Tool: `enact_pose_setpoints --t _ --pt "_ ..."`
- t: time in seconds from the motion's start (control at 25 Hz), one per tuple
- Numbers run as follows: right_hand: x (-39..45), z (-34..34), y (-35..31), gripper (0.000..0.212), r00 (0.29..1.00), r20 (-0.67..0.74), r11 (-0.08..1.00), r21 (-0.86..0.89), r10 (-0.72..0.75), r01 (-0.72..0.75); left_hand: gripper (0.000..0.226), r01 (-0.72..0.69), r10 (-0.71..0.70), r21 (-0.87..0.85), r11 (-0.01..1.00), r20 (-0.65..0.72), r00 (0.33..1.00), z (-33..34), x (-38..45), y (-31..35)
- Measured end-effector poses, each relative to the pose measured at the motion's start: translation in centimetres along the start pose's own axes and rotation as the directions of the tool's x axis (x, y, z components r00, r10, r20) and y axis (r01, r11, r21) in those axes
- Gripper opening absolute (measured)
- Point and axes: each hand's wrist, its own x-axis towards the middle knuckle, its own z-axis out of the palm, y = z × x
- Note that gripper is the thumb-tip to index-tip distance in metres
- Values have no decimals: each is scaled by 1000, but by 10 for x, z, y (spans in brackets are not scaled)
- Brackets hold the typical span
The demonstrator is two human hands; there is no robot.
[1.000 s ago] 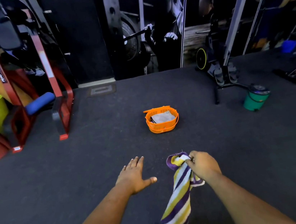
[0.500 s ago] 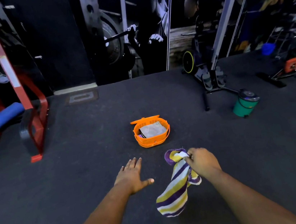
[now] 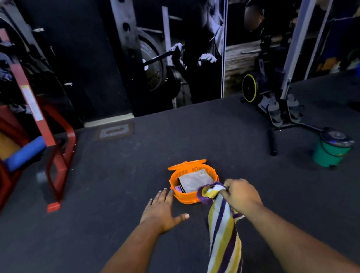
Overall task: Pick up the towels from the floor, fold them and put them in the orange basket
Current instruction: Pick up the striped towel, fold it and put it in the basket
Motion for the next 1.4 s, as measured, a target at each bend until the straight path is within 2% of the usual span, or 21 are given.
enact_pose_setpoints --t 0.12,0.28,0.32,0.44,0.48,0.56,0.64,0.68,0.76,0.88,0.96,1.04,1.12,1.16,1.2,1.28,1.4 --pt "51 -5 15 18 997 20 997 28 -69 68 111 47 -49 -43 998 -52 997 -19 31 17" --pt "99 -8 22 17 992 10 990 59 -129 128 112 59 -61 -41 997 -41 997 -33 67 25" --pt "113 -9 22 15 990 12 986 93 -138 136 111 58 -60 -37 998 -55 997 -37 79 24" --pt "155 -6 15 17 993 50 936 344 -103 79 108 24 -25 -17 1000 -84 996 -50 118 14" --pt "167 -3 10 18 996 49 912 407 -81 54 106 10 -14 -45 999 -90 996 -51 133 10" --pt "188 3 0 19 995 35 892 447 -93 68 90 12 -34 -229 973 -90 995 -57 158 10" --pt "208 4 -11 22 986 27 909 392 -164 140 54 -3 -54 -489 873 -104 993 -71 183 13" --pt "220 4 -15 22 981 38 921 352 -190 165 41 -8 -55 -635 773 -80 995 -75 196 13" --pt "237 2 -19 21 975 51 937 292 -216 192 35 -43 -24 -794 606 -72 997 -78 220 10" --pt "247 8 -15 26 969 80 950 234 -232 208 22 -83 -37 -778 622 -135 990 -75 252 2" --pt "250 14 -9 35 950 89 927 262 -299 268 23 -82 -80 -823 562 -153 985 -85 261 3" --pt "257 21 3 31 932 115 884 373 -345 281 20 -94 -160 -936 340 -156 975 -97 272 4" --pt "261 25 6 22 926 121 824 508 -357 251 20 -77 -227 -995 58 -88 970 -109 274 10" --pt "264 25 4 24 934 108 791 569 -341 223 21 -76 -224 -997 -16 -70 972 -115 272 16" --pt "268 24 -1 27 943 90 752 629 -321 196 21 -87 -208 -996 2 -86 974 -120 270 22" --pt "280 12 -18 33 949 59 707 681 -311 189 20 -164 -157 -979 118 -182 971 -130 270 31" --pt "298 -3 -37 34 910 49 784 529 -411 325 18 -291 -83 -878 380 -346 935 -149 278 38"
